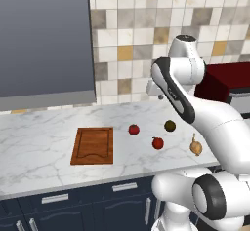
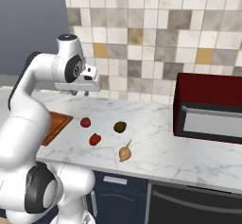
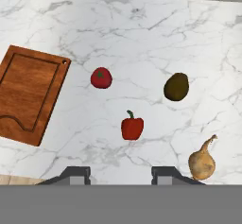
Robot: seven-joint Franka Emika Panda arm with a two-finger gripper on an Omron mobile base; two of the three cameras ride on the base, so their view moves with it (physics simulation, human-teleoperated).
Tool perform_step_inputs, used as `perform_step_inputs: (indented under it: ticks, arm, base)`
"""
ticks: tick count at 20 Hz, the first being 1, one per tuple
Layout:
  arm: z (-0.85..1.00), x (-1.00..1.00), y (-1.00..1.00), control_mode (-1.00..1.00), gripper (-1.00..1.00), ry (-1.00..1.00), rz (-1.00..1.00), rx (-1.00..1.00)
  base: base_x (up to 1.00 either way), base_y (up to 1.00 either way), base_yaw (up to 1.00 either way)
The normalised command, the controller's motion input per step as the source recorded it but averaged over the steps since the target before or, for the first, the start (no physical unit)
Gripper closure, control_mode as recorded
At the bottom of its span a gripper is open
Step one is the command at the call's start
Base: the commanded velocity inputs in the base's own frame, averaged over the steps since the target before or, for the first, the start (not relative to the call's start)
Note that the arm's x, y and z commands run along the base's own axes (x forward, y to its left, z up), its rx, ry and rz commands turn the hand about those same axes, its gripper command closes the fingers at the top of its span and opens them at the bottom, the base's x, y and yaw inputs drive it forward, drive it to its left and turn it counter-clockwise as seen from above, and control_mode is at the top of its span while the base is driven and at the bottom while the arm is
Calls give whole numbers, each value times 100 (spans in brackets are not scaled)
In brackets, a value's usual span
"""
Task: Place the avocado, onion, tomato, and bell pepper on the cutting board.
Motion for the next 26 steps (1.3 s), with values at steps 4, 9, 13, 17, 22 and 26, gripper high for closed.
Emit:
perform_step_inputs:
  ticks: [4, 9, 13, 17, 22, 26]
  arm:
    - [-4, 0, 0, -100, -100, 1, 0, -1]
    - [-31, 0, 0, -100, -100, 7, 0, -1]
    - [-46, 0, -6, -100, -100, 5, 0, 0]
    - [-51, 0, -9, -100, -100, 8, 0, 0]
    - [-58, 5, -11, -100, -100, 11, 0, 0]
    - [-64, 12, -12, -100, -100, 14, 0, 0]
  base:
    - [0, 0, 0]
    - [0, 0, 0]
    - [0, 0, 0]
    - [0, 0, 0]
    - [0, 0, 0]
    - [0, 0, 0]
